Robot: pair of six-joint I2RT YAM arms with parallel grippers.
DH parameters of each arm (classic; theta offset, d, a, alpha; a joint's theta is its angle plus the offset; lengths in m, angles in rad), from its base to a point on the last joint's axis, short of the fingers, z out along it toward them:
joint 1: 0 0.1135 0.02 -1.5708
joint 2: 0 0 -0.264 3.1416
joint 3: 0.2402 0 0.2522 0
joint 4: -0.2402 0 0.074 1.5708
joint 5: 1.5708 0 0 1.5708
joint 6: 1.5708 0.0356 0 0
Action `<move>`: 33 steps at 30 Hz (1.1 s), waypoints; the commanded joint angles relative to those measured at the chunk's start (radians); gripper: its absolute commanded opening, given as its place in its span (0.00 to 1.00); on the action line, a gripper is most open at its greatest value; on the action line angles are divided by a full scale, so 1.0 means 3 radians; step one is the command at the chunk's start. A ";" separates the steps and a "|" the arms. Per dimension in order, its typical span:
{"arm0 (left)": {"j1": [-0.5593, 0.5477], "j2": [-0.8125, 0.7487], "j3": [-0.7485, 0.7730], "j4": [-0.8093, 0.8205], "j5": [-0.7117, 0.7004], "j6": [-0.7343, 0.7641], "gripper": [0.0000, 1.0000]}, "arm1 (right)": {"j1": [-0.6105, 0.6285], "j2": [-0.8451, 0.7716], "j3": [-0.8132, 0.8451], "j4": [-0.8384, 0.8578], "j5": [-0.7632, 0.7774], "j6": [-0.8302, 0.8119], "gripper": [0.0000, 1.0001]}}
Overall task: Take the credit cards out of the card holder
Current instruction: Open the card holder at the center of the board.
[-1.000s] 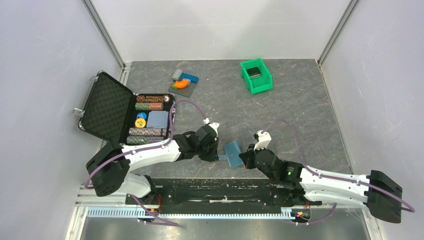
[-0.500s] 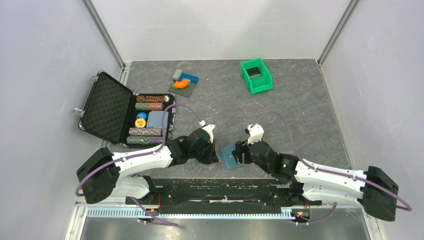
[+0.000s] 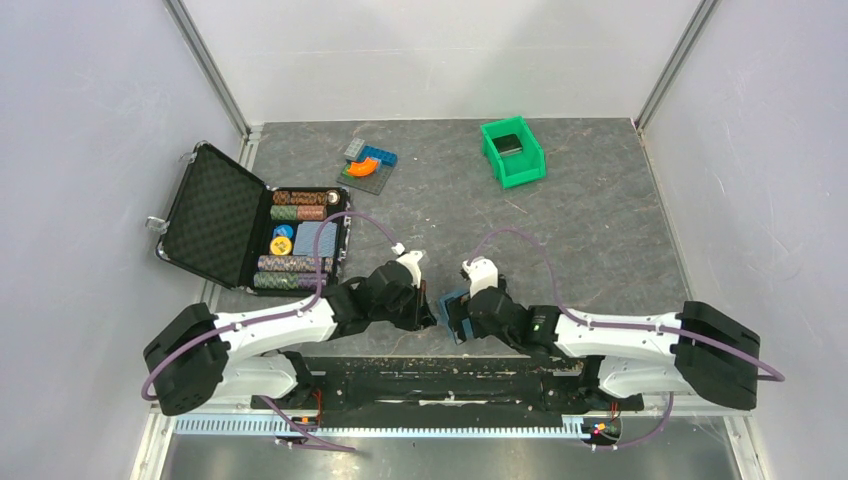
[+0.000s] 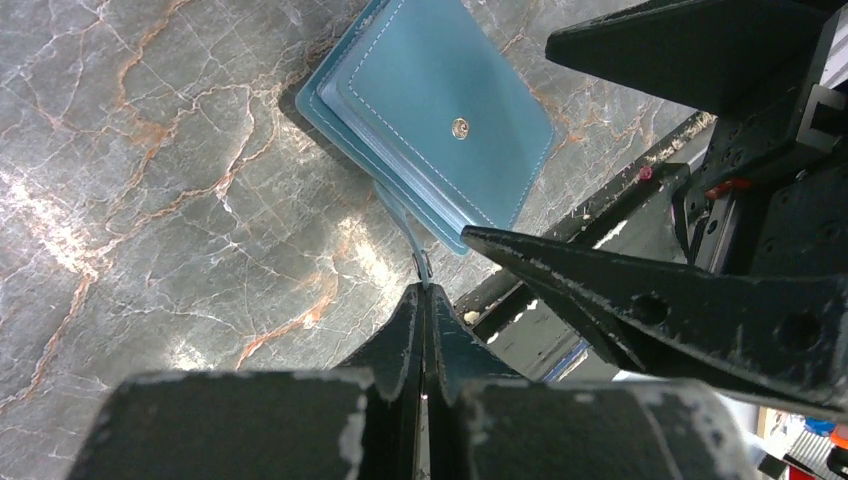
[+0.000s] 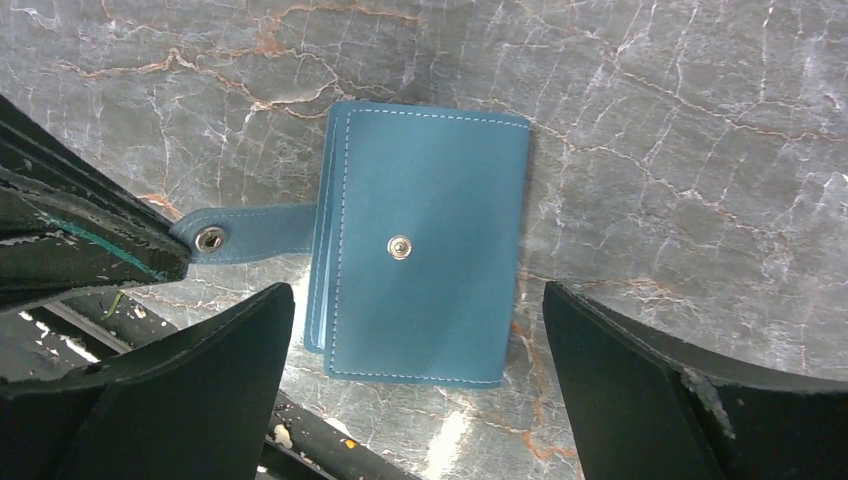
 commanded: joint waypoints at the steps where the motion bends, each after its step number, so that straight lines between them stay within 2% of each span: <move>1: 0.0002 -0.0124 -0.0029 0.0158 0.0014 -0.0083 0.02 | 0.0105 0.0131 0.0211 -0.0044 0.0223 0.0098 0.98; 7: 0.0004 -0.0167 -0.0054 0.0154 0.0022 -0.0077 0.02 | 0.0213 0.0377 0.0376 -0.0244 0.0439 0.0132 0.96; 10: -0.0001 -0.0187 -0.0063 0.0118 -0.0014 -0.0083 0.02 | 0.0240 0.0427 0.0442 -0.0373 0.0591 0.0173 0.90; 15: 0.0003 -0.0168 -0.0035 -0.0084 -0.0133 -0.0078 0.02 | 0.0242 0.0280 0.0445 -0.0520 0.0883 0.0222 0.81; 23: 0.0002 -0.0137 -0.0087 -0.0140 -0.0200 -0.0083 0.02 | 0.0231 -0.0018 0.0360 -0.0693 0.1137 0.0243 0.75; 27: 0.0001 -0.0109 -0.0069 -0.0183 -0.0228 -0.0067 0.02 | 0.0189 -0.0178 0.0299 -0.0698 0.1171 0.0206 0.70; 33: 0.0002 -0.0126 -0.0095 -0.0208 -0.0251 -0.0067 0.02 | 0.0083 -0.0306 0.0266 -0.0639 0.1066 -0.0006 0.70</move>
